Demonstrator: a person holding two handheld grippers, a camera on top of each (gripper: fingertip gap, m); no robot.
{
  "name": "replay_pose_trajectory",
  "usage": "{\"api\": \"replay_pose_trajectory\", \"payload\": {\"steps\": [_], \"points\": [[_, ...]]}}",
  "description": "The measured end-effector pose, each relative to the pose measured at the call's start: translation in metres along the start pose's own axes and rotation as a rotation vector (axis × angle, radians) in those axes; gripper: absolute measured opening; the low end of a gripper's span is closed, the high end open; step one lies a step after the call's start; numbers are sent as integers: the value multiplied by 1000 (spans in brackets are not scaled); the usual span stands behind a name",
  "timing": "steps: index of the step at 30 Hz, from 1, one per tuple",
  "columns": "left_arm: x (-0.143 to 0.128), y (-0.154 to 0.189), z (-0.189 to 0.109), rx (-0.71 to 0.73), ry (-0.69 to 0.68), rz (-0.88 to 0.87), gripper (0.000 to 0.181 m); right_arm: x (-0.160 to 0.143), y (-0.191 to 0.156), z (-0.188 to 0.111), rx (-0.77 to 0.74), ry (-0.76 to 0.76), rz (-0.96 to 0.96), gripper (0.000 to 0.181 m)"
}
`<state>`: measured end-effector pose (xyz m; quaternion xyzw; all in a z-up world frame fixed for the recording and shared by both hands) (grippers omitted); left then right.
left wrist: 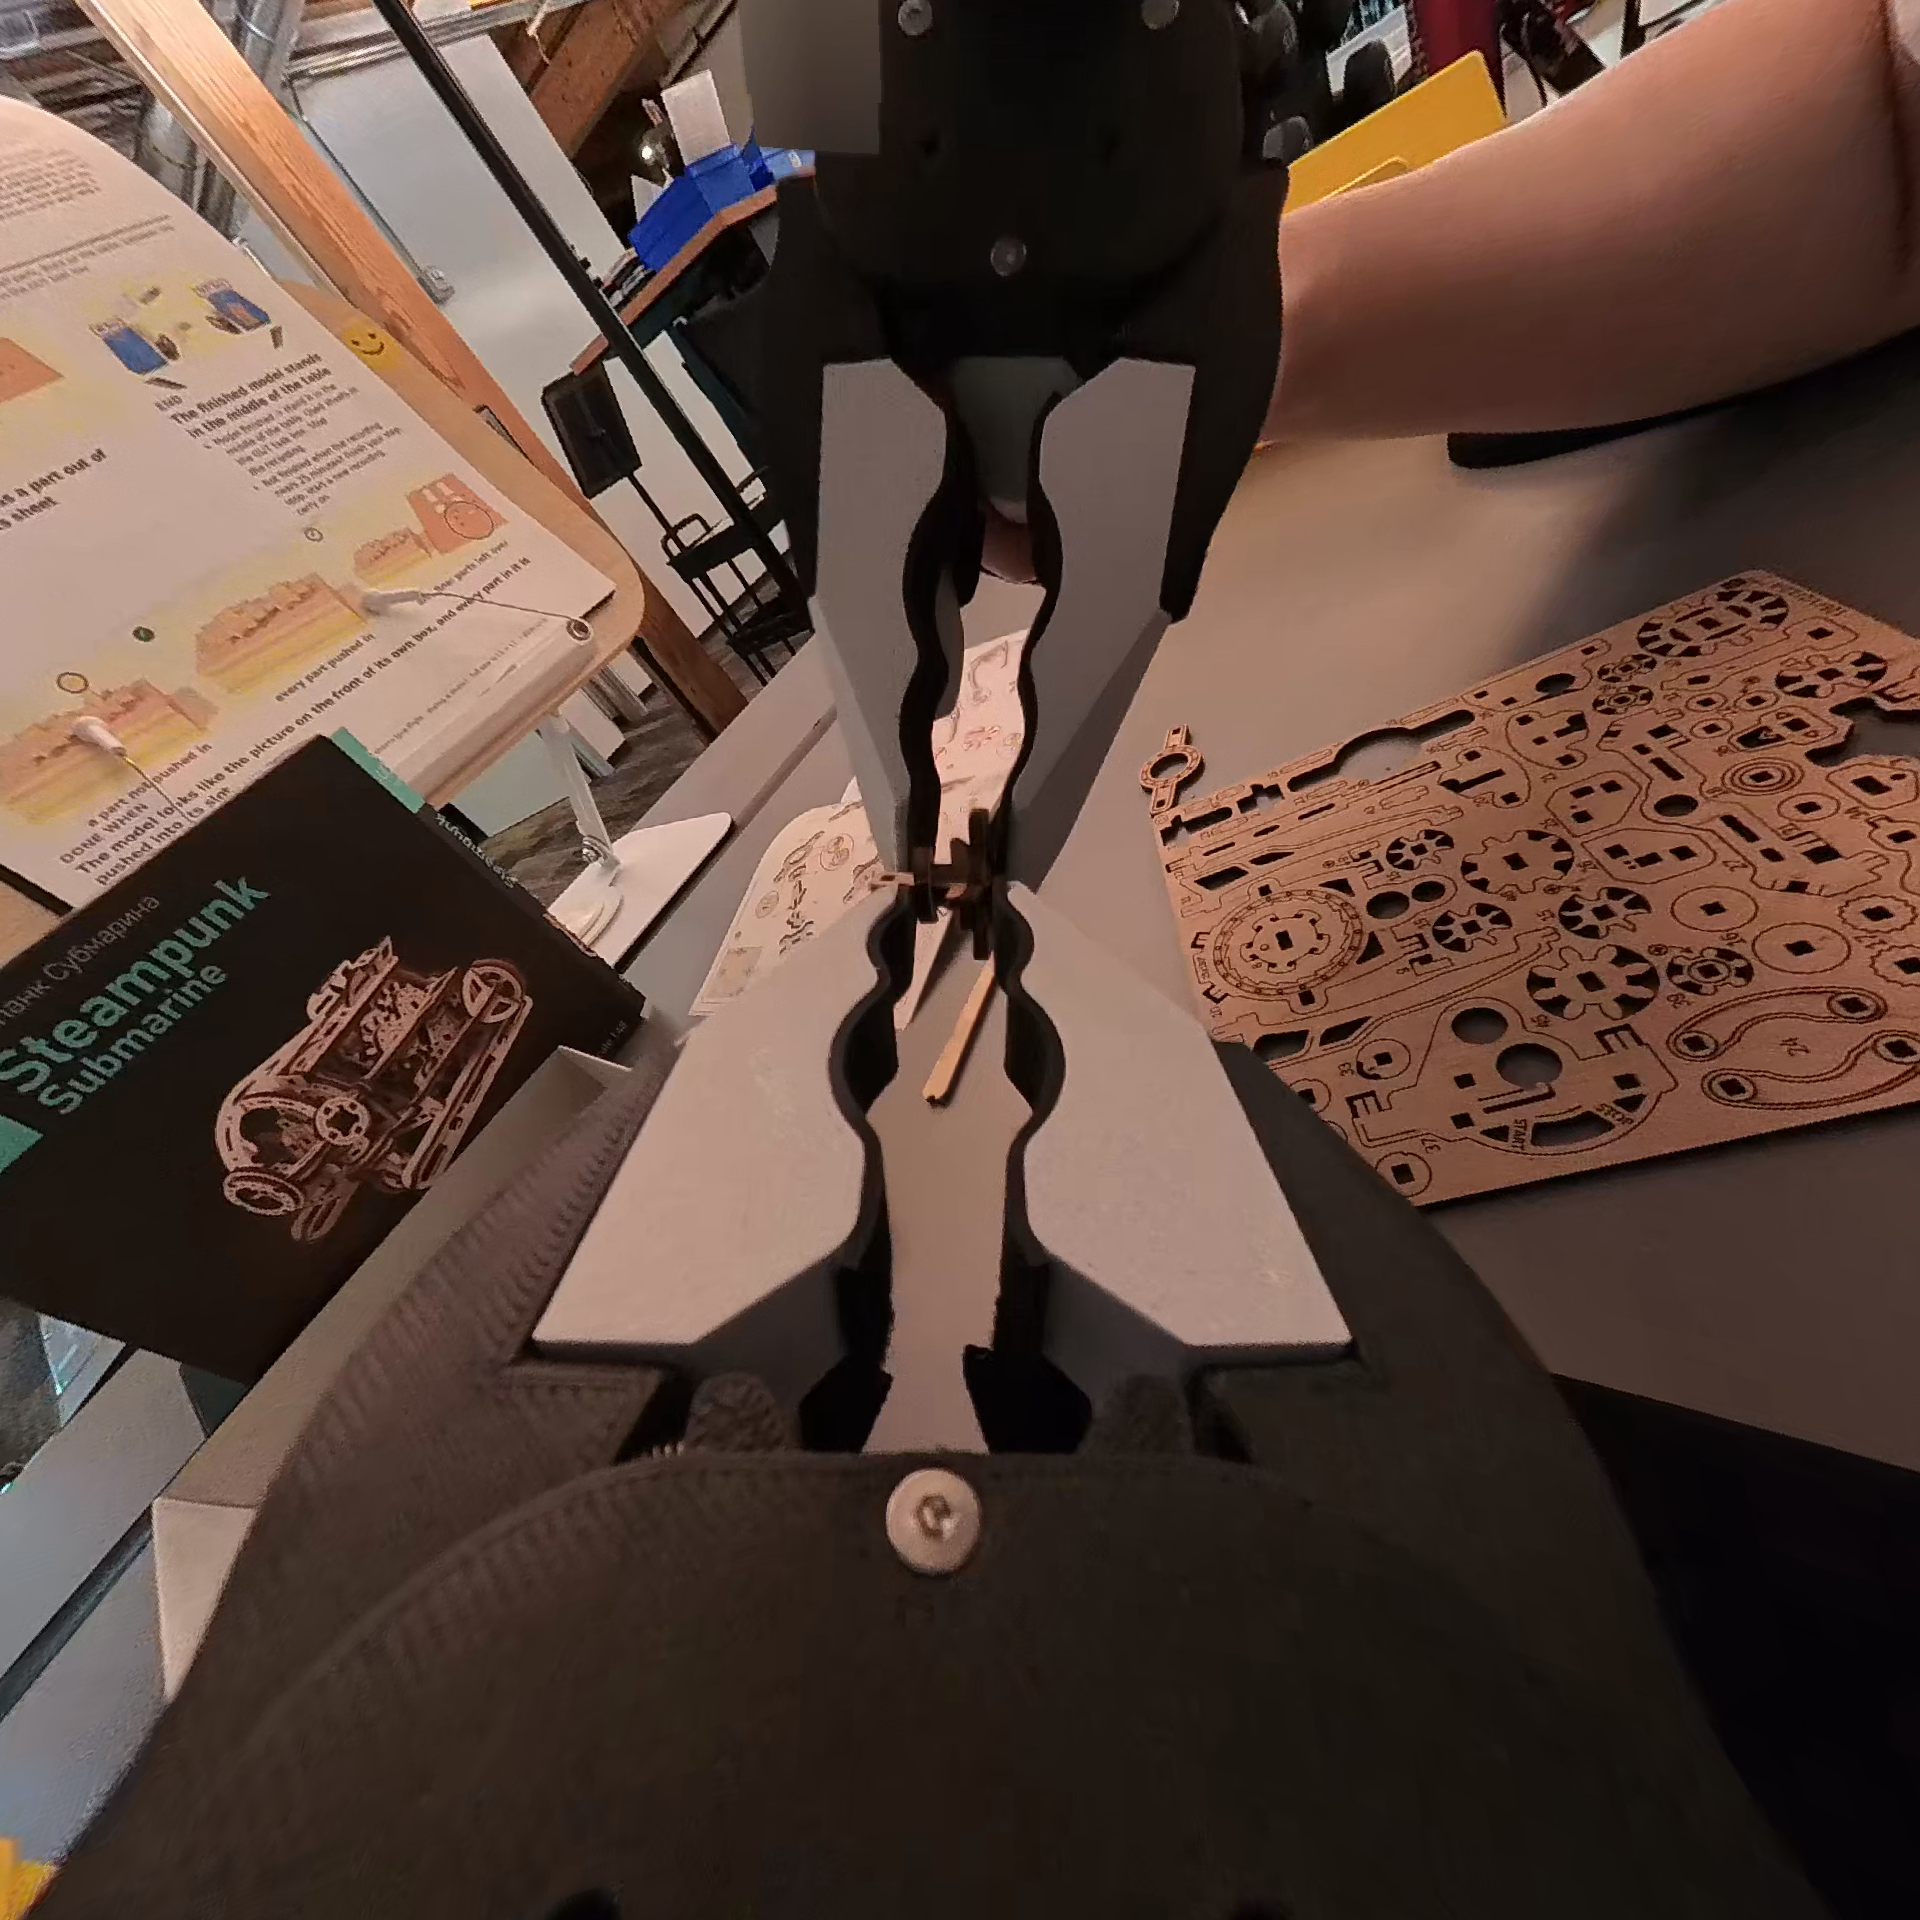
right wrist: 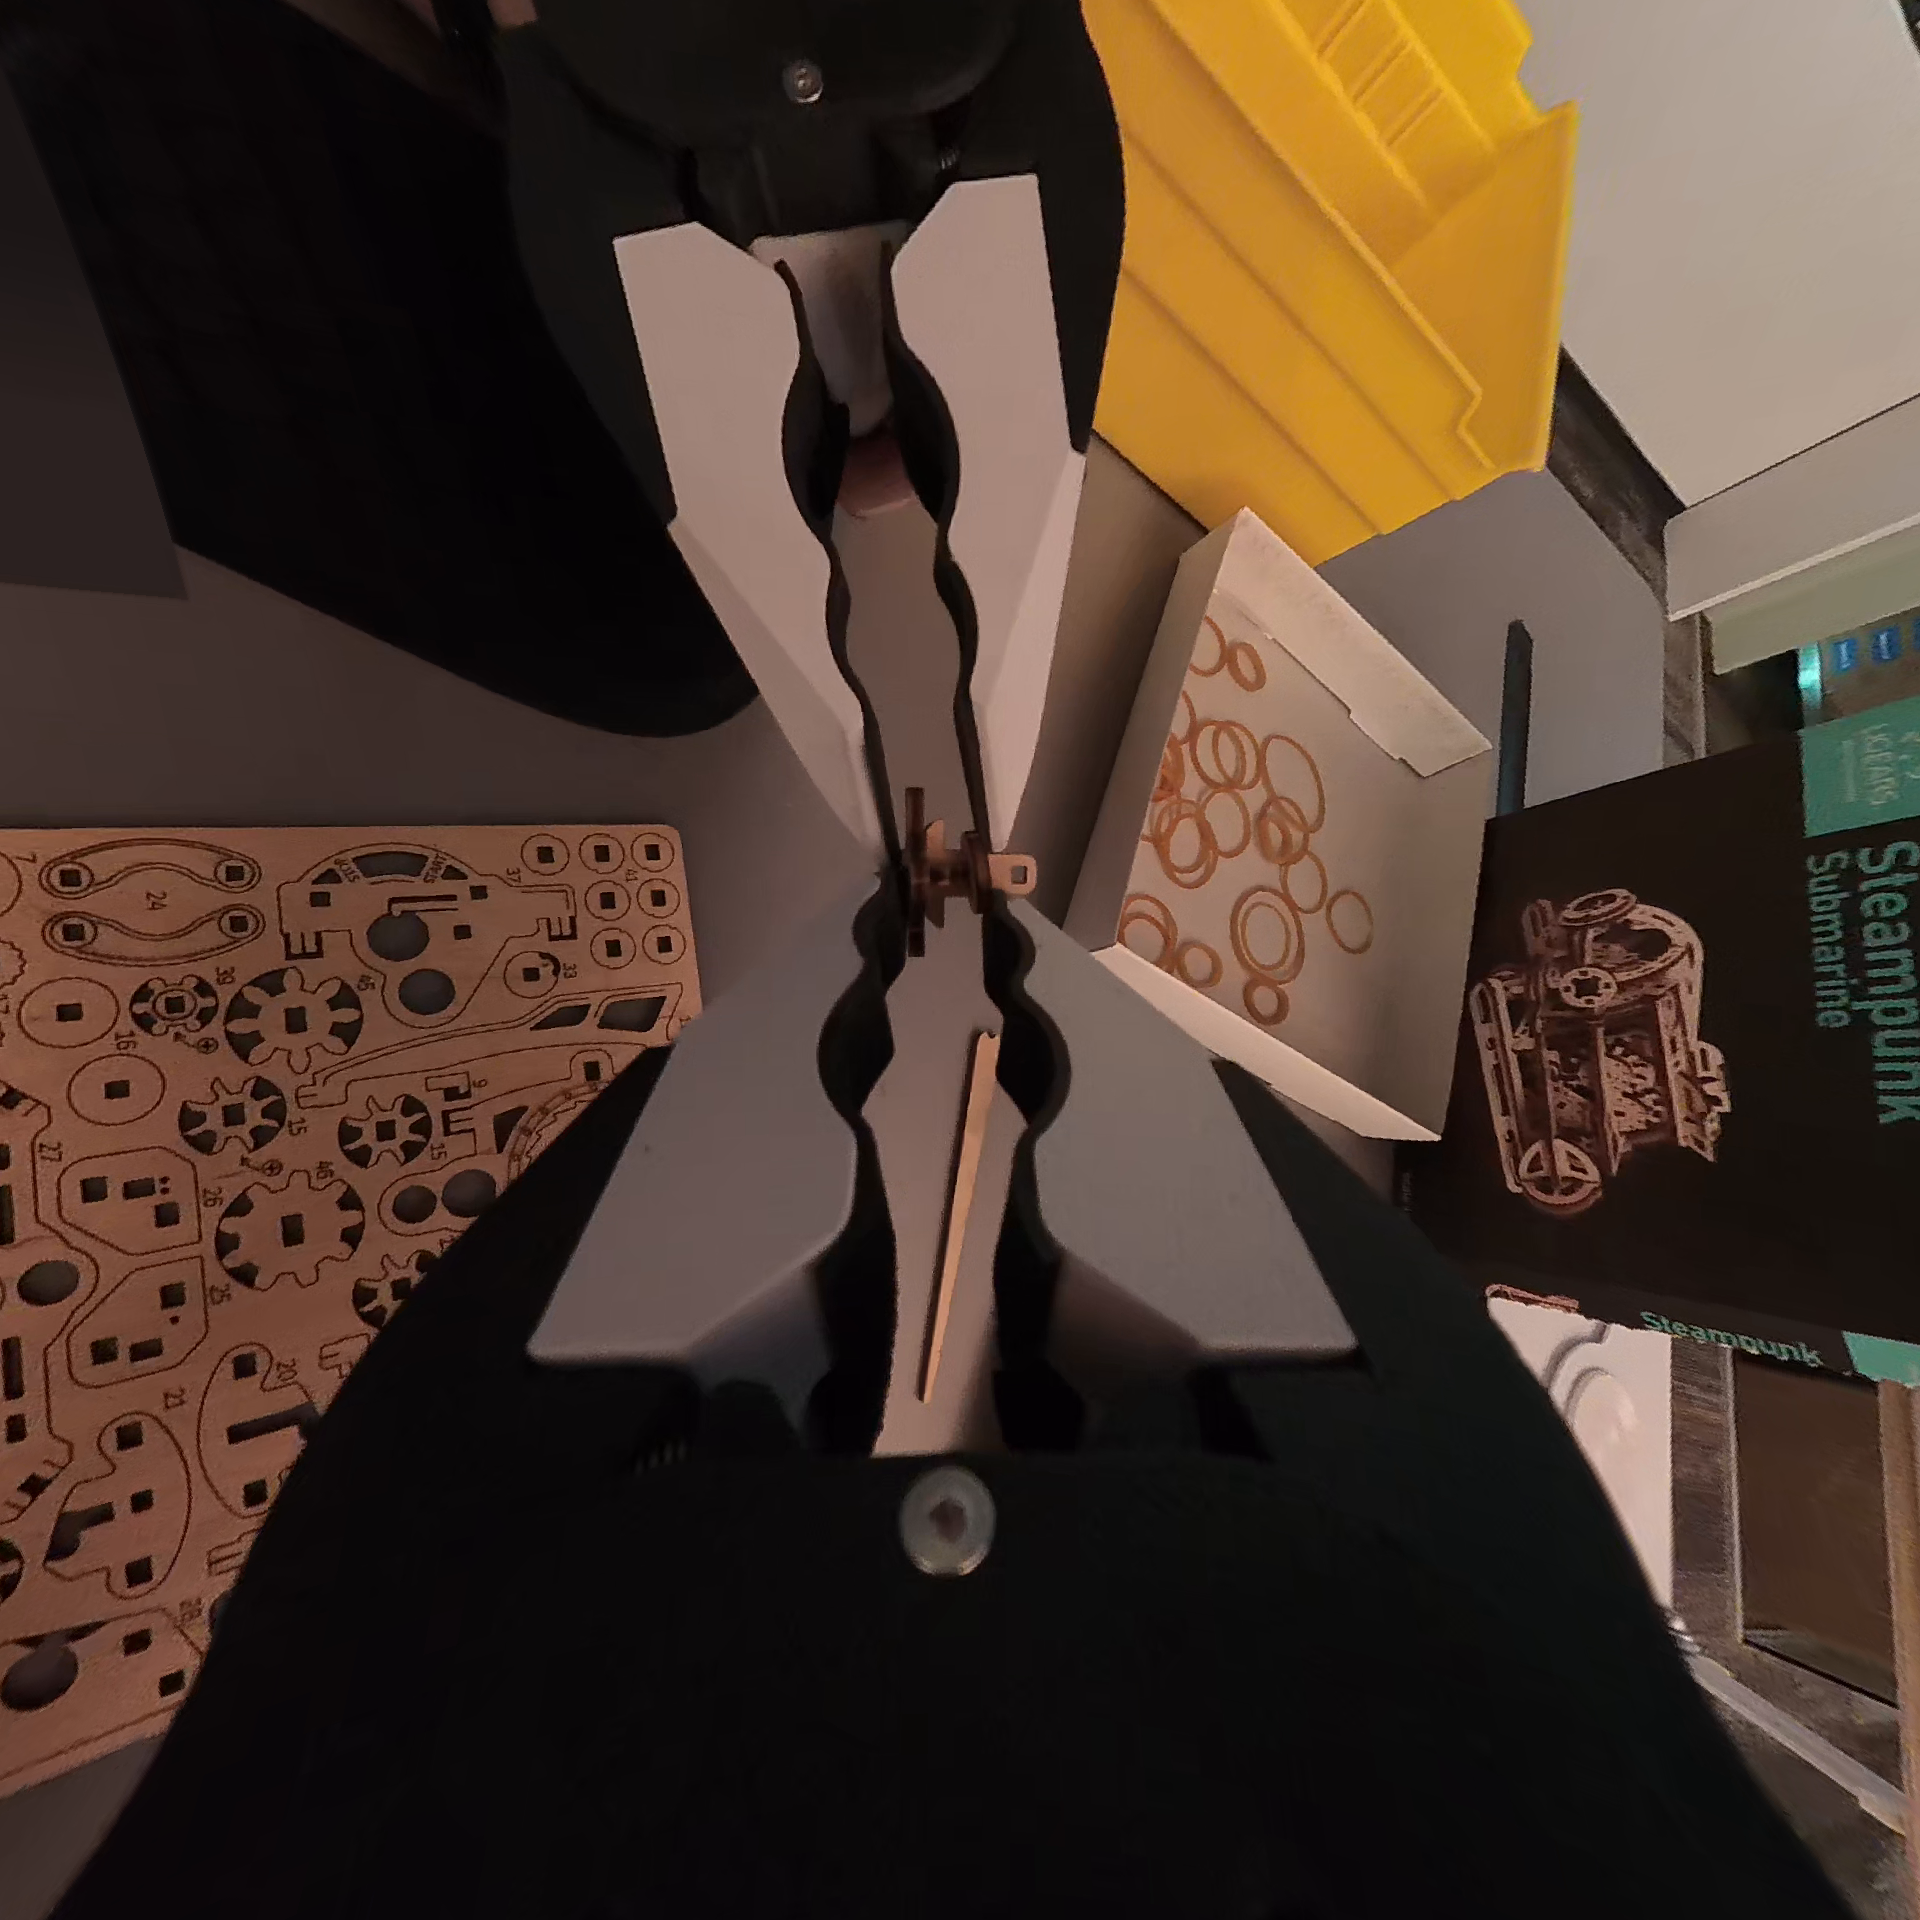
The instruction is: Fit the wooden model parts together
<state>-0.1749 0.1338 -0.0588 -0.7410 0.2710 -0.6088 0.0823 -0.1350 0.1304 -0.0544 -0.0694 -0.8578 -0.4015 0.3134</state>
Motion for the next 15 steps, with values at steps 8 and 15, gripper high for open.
{"api": "replay_pose_trajectory", "payload": {"steps": [8,15], "points": [[-5,-1,1,-2,-24,-32,12,-4,-1,4,-9,7,19,13],[-5,-2,1,5,-30,-46,12,-4,0,5,-32,10,19,13]]}}
Point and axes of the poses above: each gripper's, where its closed fingertips meet, z out along the fingers, x out of its top, y = z × x across the jaws, the point moved 3 cm from there along -z, back along the fingers, and after that the axes turned 15 degrees about -x, right-handed, at the moved point
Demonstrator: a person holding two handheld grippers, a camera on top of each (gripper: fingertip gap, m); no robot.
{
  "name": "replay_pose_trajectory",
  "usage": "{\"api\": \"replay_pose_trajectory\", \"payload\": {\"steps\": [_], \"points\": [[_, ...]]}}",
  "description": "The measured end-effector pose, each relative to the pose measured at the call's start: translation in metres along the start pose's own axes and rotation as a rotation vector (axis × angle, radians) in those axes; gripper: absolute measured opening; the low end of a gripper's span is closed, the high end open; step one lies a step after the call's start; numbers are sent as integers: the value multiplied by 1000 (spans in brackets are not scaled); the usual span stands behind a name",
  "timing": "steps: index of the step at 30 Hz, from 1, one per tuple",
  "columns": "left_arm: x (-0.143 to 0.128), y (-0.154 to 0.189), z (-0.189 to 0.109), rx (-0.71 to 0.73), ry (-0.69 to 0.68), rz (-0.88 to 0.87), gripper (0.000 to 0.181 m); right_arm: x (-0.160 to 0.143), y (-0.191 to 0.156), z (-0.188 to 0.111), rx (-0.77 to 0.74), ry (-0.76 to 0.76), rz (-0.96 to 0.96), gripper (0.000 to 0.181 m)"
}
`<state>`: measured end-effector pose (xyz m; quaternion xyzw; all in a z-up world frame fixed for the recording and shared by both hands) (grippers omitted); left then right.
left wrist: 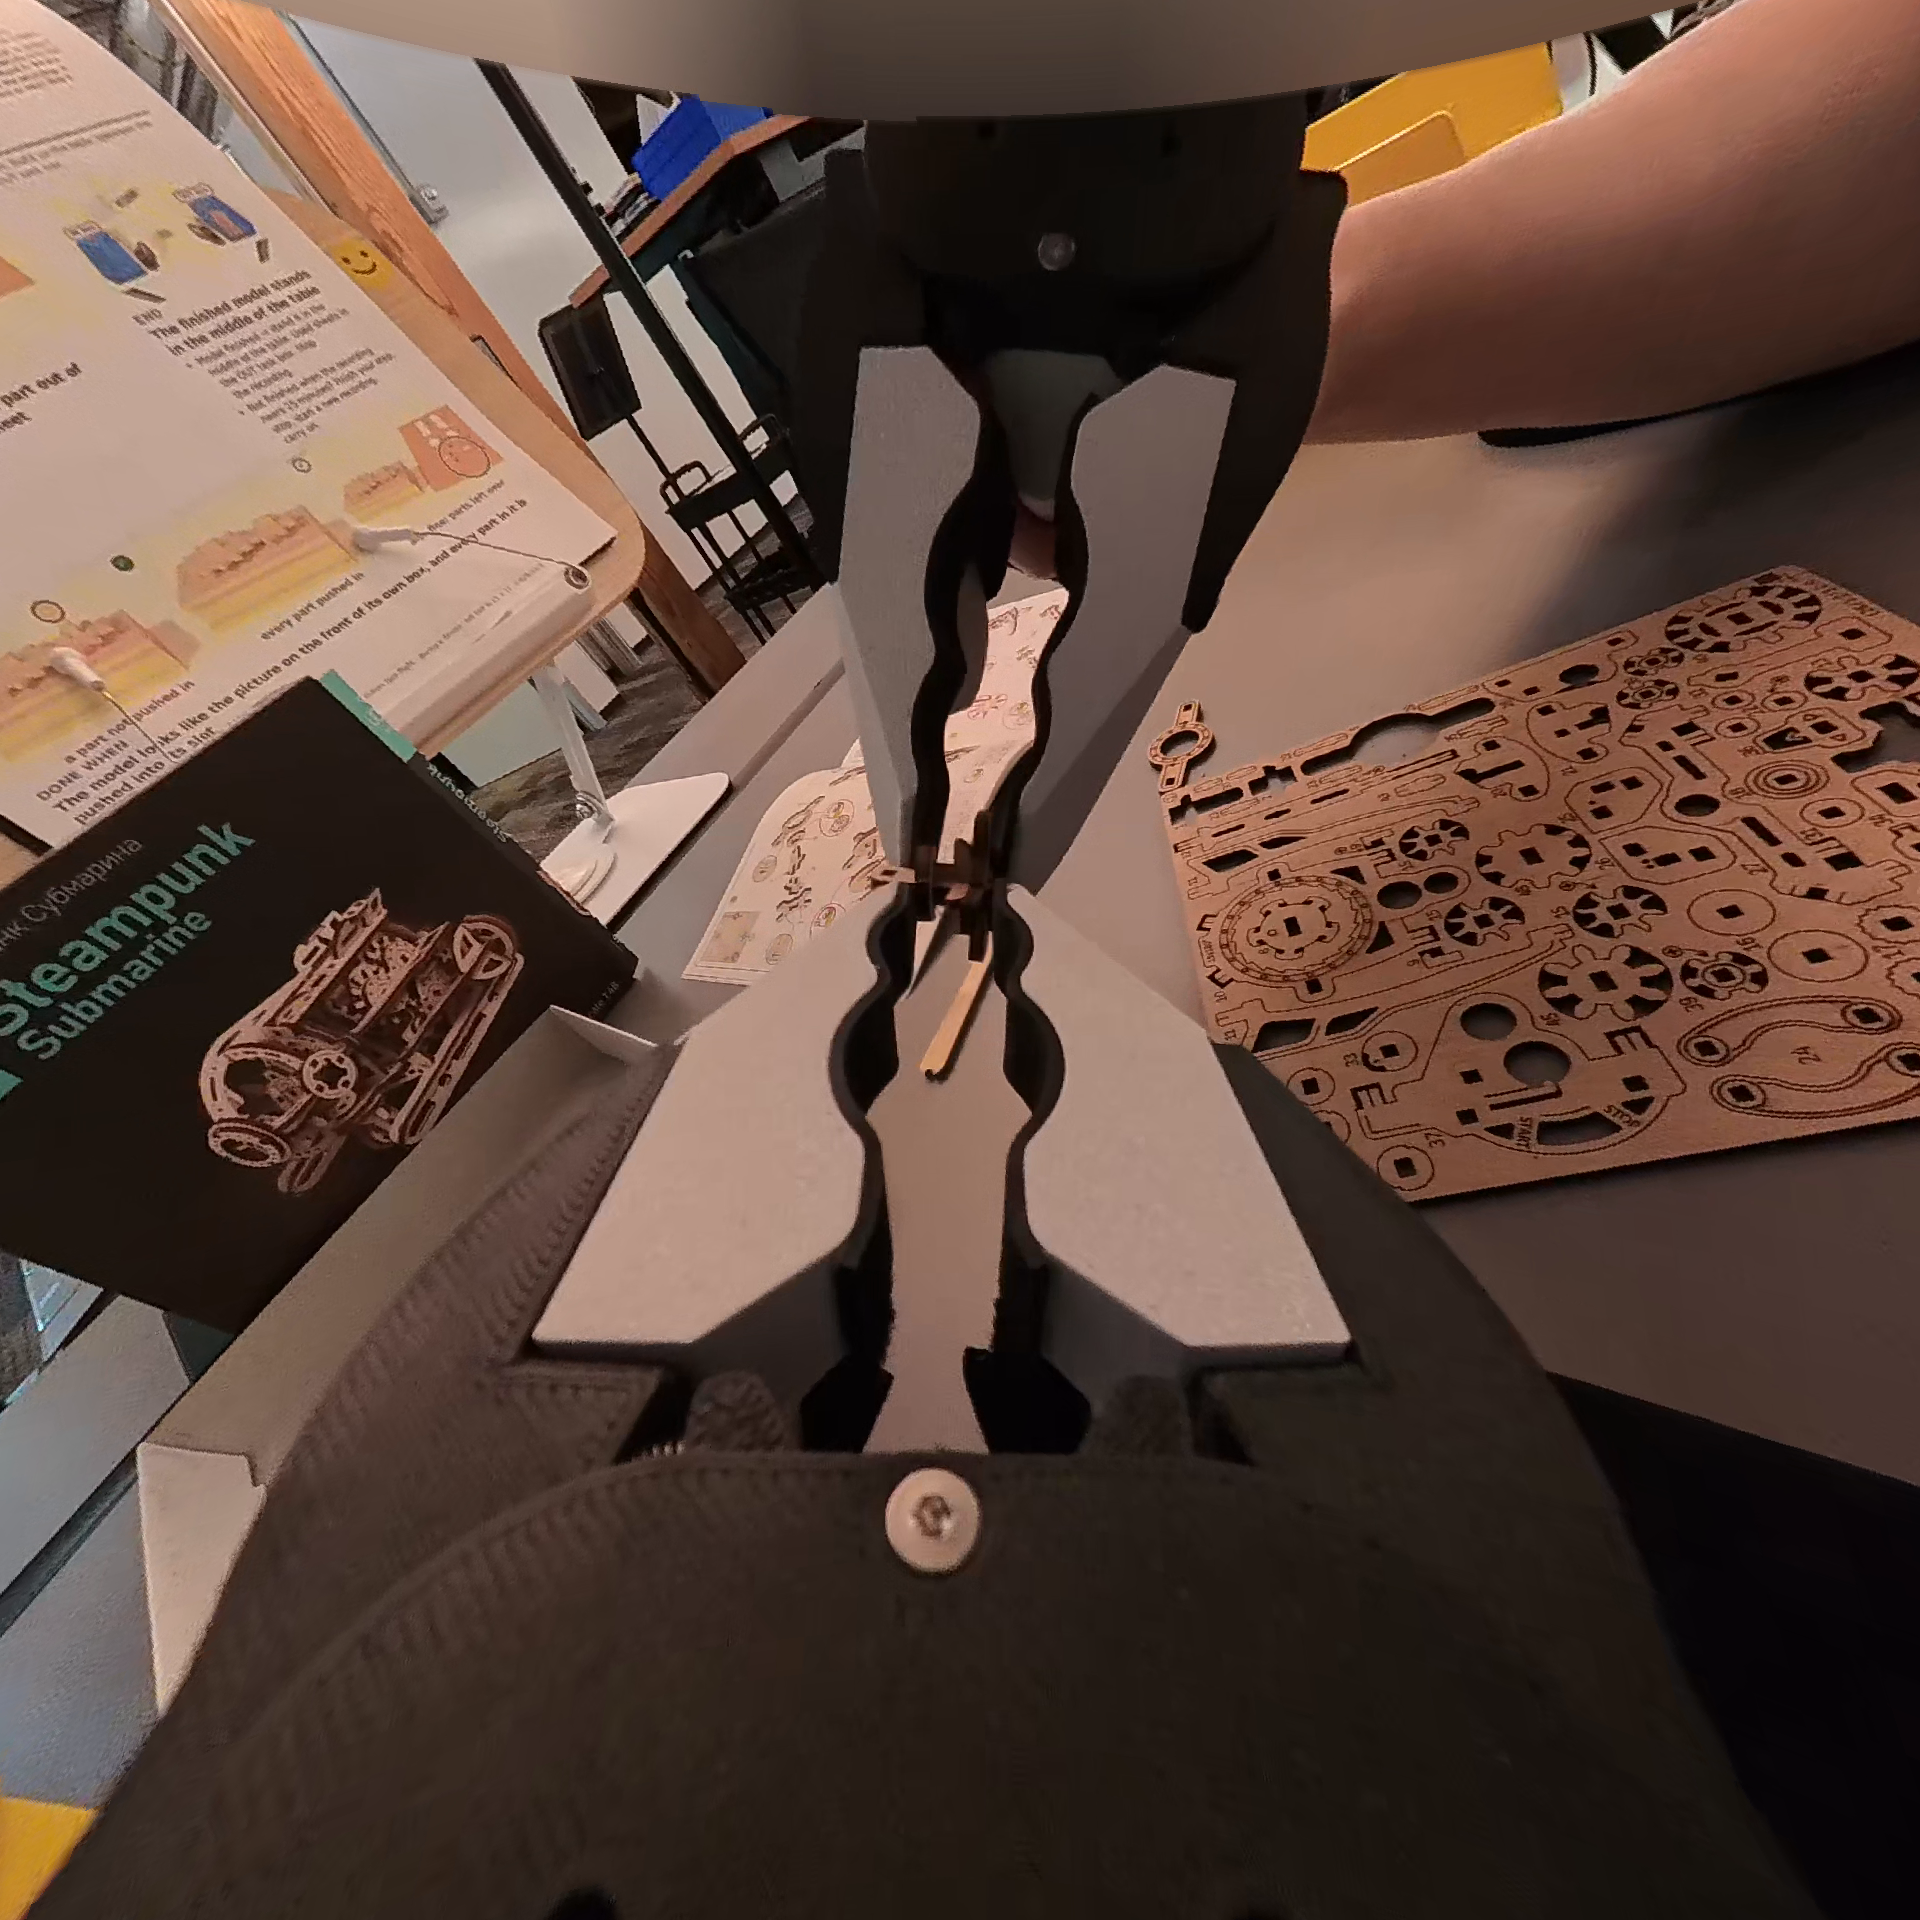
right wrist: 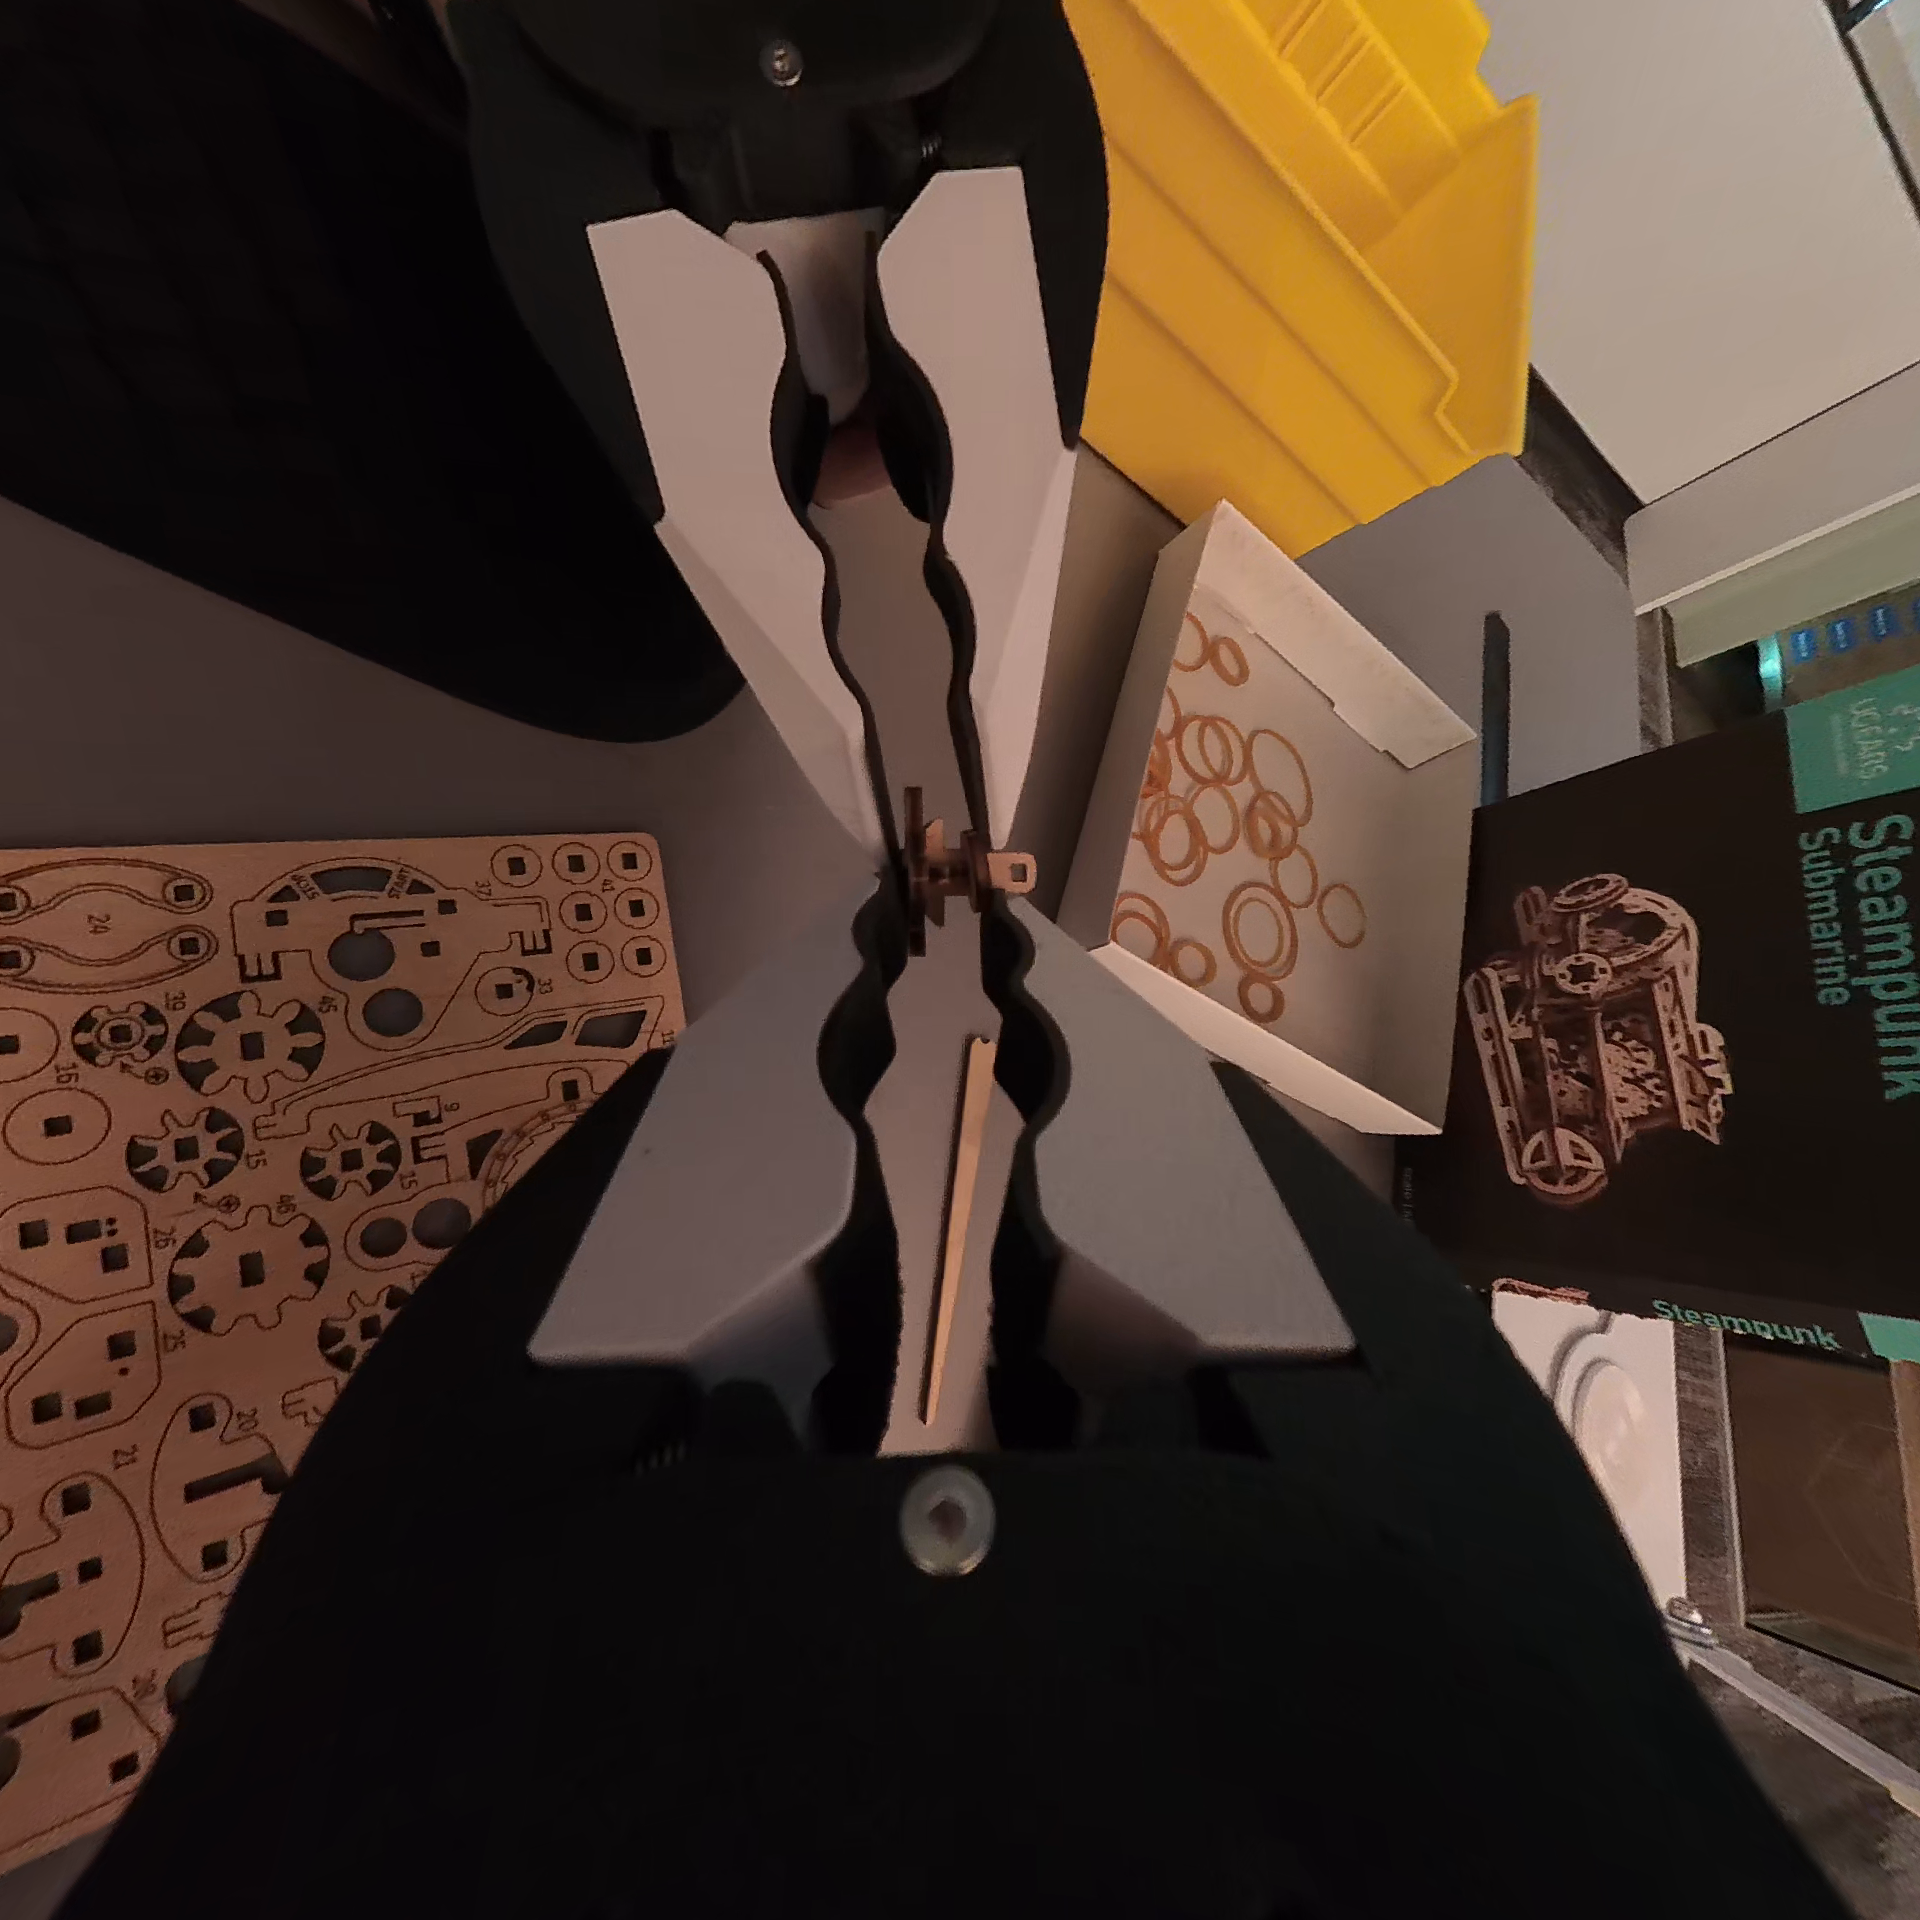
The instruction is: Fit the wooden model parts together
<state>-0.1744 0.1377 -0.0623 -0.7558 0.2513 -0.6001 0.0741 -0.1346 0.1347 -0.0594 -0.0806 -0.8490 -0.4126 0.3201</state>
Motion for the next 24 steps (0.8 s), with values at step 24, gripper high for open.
{"api": "replay_pose_trajectory", "payload": {"steps": [24], "points": [[5,-7,-5,45,56,8,12,6,10,0,-12,31,49,16]]}}
Point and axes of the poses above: each gripper's, where its closed fingertips meet, z out along the fingers, x out of its top, y = z × x across the jaws, the point moved 3 cm from there along -z, back along the fingers, and after that the axes turned 15 degrees about -x, right-handed, at the moved point
